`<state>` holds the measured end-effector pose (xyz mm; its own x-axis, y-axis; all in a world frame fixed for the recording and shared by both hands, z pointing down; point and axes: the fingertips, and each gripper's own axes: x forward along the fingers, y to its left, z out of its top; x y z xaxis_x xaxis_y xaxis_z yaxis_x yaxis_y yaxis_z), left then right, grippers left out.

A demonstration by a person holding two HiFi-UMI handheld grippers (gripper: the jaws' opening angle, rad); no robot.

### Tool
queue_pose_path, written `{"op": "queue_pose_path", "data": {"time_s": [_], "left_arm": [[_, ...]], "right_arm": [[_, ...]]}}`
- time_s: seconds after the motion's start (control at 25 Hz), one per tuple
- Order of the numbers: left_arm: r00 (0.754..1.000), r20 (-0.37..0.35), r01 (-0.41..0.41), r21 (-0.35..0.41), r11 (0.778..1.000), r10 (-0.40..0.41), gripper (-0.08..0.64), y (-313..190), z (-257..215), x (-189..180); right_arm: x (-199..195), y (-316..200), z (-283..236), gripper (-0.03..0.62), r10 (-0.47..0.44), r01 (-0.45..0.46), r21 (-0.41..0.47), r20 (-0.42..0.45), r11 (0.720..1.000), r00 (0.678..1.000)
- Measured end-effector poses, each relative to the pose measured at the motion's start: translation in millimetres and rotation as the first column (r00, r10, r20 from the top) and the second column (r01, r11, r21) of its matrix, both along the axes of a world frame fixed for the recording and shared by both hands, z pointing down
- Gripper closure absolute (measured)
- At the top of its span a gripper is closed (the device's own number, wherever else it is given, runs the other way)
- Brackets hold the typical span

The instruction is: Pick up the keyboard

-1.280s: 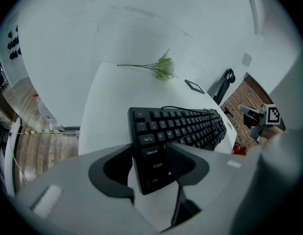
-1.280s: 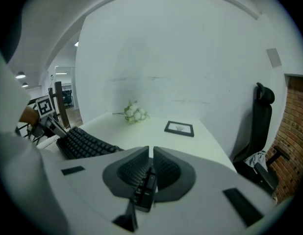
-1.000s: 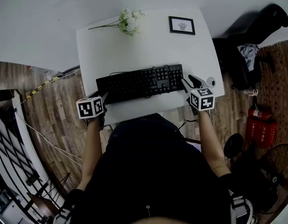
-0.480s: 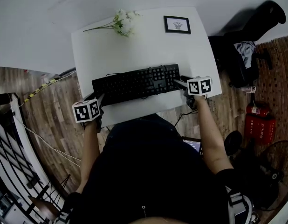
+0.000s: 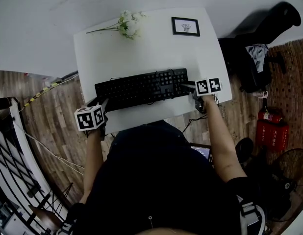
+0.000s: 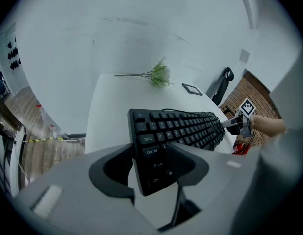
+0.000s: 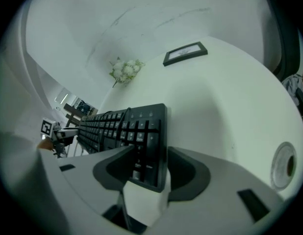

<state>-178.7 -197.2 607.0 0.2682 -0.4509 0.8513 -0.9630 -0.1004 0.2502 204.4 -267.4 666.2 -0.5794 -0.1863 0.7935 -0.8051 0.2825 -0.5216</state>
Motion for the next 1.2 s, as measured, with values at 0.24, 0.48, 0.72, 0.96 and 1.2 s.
{"op": "queue_pose_path", "data": {"time_s": [0.24,0.48,0.72,0.96,1.2], "left_arm": [[1.0,0.01,0.005,0.013,1.0,-0.005,0.341,-4,-5,0],[1.0,0.021,0.004,0.079,0.997,-0.006,0.342,-9,-20,-2],[1.0,0.017,0.014,0.19,0.982,-0.017,0.342,-23,-54,-3],[0.999,0.022,0.026,0.361,0.932,-0.036,0.342,-42,-111,-4],[0.999,0.016,0.032,0.522,0.852,-0.047,0.342,-57,-164,-9]], "right_arm": [[-1,1,-2,0.4,0.018,-0.018,-0.044,-0.007,0.999,1.0],[-2,1,-20,0.4,0.029,-0.029,0.017,-0.013,0.999,0.999],[-1,-16,-67,0.4,0.046,-0.042,0.153,-0.018,0.987,0.999],[-2,-40,-132,0.4,0.062,-0.059,0.328,0.002,0.943,0.998],[-11,-64,-208,0.4,0.043,-0.042,0.517,0.009,0.855,0.999]]}}
